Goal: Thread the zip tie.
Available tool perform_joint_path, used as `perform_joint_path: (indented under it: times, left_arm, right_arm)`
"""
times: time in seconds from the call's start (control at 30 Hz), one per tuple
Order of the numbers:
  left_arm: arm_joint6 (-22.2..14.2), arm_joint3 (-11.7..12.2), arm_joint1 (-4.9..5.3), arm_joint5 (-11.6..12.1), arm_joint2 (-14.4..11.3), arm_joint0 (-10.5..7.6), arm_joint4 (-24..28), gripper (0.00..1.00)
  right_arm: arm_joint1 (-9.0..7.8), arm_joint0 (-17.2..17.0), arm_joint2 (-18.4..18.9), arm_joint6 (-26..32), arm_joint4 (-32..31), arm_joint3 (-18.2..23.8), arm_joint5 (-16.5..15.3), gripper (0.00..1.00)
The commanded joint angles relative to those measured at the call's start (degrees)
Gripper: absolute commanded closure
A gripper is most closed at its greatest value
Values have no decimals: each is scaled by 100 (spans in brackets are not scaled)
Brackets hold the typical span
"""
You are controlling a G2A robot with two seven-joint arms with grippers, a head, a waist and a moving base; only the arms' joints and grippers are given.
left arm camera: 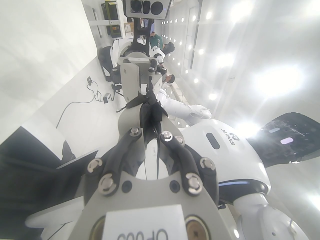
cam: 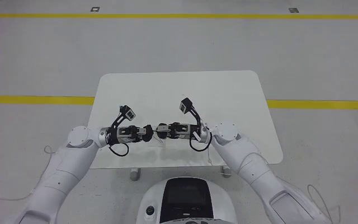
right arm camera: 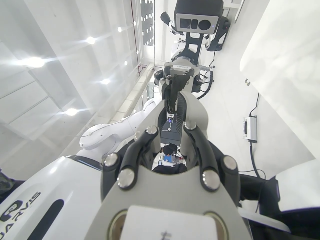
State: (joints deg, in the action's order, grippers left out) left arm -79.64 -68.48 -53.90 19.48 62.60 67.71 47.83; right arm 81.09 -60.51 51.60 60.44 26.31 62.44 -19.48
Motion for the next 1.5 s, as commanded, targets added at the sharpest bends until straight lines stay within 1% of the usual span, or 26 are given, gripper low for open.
perform_joint_path:
  times: [0.0,0.27,0.37,0.4,0.63,0.73,0.77,1.0,1.03,1.1,1.13,1.17,1.2,1.27,1.3,1.33,1.37,1.43,1.47]
  left_arm:
    - [0,0,0,0,0,0,0,100]
    - [0,0,0,0,0,0,0,100]
    - [0,0,0,0,0,0,0,100]
    - [0,0,0,0,0,0,0,100]
    - [0,0,0,0,0,0,0,100]
    - [0,0,0,0,0,0,0,100]
    - [0,0,0,0,0,0,0,100]
    - [0,0,0,0,0,0,0,100]
    - [0,0,0,0,0,0,0,81]
    - [0,0,0,0,0,0,0,54]
    - [0,0,0,0,0,0,0,51]
    - [0,0,0,0,0,0,0,50]
    - [0,0,0,0,0,0,0,46]
    - [0,0,0,0,0,0,0,48]
    - [0,0,0,0,0,0,0,47]
    - [41,-9,-1,-9,-3,5,-6,43]
    - [178,-83,-5,-38,-18,29,-47,40]
    - [250,-145,-1,-59,-7,62,-77,35]
    - [267,-169,3,-68,5,79,-88,35]
  right_arm:
    - [5,-5,9,8,-8,15,0,87]
    - [18,-18,32,56,-54,26,0,90]
    - [24,-16,30,60,-65,18,0,89]
    - [26,-15,31,62,-68,14,0,87]
    - [38,-10,27,77,-73,-10,0,88]
    - [43,-8,29,80,-79,-15,0,96]
    - [44,-8,30,79,-82,-17,0,100]
    - [54,-7,33,84,-63,-41,0,100]
    - [55,-8,34,85,-60,-43,0,100]
    - [57,-7,38,89,-58,-52,0,100]
    - [58,-6,41,92,-58,-55,0,100]
    - [58,-5,43,95,-58,-58,0,100]
    - [59,-4,44,101,-61,-59,0,100]
    - [60,0,48,111,-68,-63,0,100]
    - [61,0,50,115,-69,-64,0,100]
    - [61,1,52,117,-71,-64,0,100]
    - [61,0,56,121,-73,-65,0,100]
    - [62,-2,61,126,-78,-66,0,100]
    - [62,-3,64,130,-80,-67,0,100]
